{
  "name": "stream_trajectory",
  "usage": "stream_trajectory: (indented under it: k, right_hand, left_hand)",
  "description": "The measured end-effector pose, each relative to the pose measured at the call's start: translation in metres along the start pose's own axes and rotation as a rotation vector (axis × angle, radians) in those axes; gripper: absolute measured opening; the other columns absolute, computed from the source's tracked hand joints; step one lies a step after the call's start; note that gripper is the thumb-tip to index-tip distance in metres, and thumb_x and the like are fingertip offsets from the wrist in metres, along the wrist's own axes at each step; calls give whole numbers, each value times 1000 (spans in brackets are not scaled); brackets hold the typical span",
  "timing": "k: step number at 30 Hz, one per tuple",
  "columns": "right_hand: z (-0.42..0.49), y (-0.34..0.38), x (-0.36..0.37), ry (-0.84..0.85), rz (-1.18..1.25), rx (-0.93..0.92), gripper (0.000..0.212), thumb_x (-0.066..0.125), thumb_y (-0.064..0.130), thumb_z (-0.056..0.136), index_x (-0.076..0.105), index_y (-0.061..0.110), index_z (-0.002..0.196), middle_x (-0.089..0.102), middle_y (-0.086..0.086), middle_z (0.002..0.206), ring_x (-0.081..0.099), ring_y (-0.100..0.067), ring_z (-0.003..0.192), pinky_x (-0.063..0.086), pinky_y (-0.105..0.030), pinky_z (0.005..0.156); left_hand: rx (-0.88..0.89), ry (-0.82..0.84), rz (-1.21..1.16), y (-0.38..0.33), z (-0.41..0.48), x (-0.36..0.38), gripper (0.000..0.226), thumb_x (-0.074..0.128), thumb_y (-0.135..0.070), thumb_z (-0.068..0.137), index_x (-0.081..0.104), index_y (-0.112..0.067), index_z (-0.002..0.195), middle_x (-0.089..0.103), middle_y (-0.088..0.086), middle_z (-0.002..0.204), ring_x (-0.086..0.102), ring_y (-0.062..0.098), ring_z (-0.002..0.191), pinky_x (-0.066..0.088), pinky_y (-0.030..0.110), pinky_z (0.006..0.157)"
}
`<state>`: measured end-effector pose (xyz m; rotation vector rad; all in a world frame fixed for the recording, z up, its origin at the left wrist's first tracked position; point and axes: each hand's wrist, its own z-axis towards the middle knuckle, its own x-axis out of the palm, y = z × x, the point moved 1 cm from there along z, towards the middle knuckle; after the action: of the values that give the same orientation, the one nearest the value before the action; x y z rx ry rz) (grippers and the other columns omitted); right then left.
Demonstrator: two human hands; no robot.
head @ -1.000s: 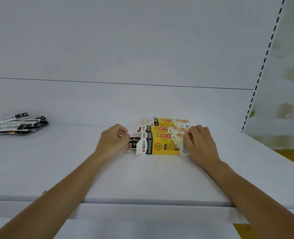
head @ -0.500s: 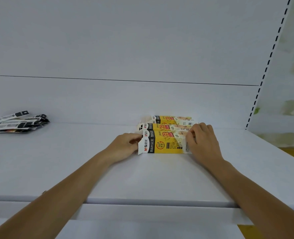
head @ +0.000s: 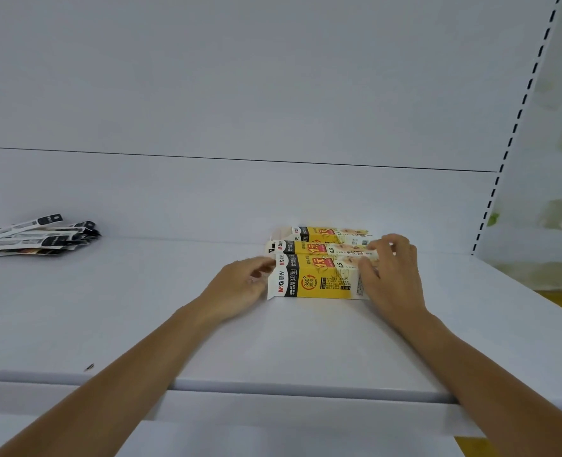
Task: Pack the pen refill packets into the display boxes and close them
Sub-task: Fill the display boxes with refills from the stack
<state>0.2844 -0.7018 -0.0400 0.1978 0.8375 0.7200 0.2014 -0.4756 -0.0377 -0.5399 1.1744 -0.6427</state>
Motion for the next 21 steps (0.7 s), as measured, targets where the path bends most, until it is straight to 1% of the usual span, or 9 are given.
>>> stream_trajectory:
  k: [2,3,4,7,10,13,16,19,21]
  right_hand:
    - [-1,-1,0,79,-13,11,31,44,22,94,55,14,122,34,-8,142,34,-26,123,41,-46,94]
    - [-2,-1,-1,125,-31,17,33,40,25,96,54,17,125,31,-7,145,32,-26,126,38,-46,98]
    - [-2,0,-1,154,-57,19,34,37,26,98,54,19,126,31,-6,147,32,-25,128,36,-45,100]
    - [-3,4,-3,157,-143,20,39,29,27,98,51,22,130,33,-5,147,30,-24,130,32,-43,99]
    - [-2,8,-6,120,-198,2,53,23,33,87,48,22,133,42,-8,139,38,-28,125,37,-46,94]
    - [0,16,-10,63,-294,-164,44,44,24,81,56,6,119,58,-15,117,56,-35,105,48,-49,81]
    - [10,44,-9,87,-313,-272,49,68,3,65,58,-1,113,59,-18,115,60,-38,100,50,-48,79]
    - [19,99,3,122,-176,-374,45,54,0,81,50,3,125,43,-15,137,48,-33,114,45,-45,87]
    - [22,142,18,133,-52,-435,46,44,0,86,44,5,132,37,-12,141,45,-31,115,43,-44,90]
  left_hand:
    - [60,122,139,2,0,5,23,46,-24,93,65,-36,96,58,-18,81,52,6,79,35,15,64]
    - [69,152,193,3,1,6,22,42,-31,91,63,-34,84,58,-15,77,51,12,77,35,19,63]
    - [84,169,245,4,1,7,27,37,-36,86,64,-31,82,61,-13,83,51,17,81,37,24,65]
    - [88,181,394,5,4,7,55,28,-38,77,67,-22,112,55,-8,125,47,20,110,40,34,90]
    - [51,191,443,8,5,9,48,34,-38,86,64,-20,118,49,-3,130,42,20,119,37,35,99]
    - [71,60,421,12,7,1,41,40,-33,90,58,-22,126,46,-3,131,38,18,122,31,22,96]
    - [103,-175,544,11,-2,-30,39,45,-27,92,52,-33,130,42,-7,132,32,15,124,25,25,98]
    - [50,-215,550,24,-23,-75,32,50,-23,91,60,-33,120,44,-6,132,35,15,123,26,26,100]
    - [-21,-255,535,41,-42,-109,29,52,-21,91,63,-30,115,47,-4,130,38,17,122,27,25,99]
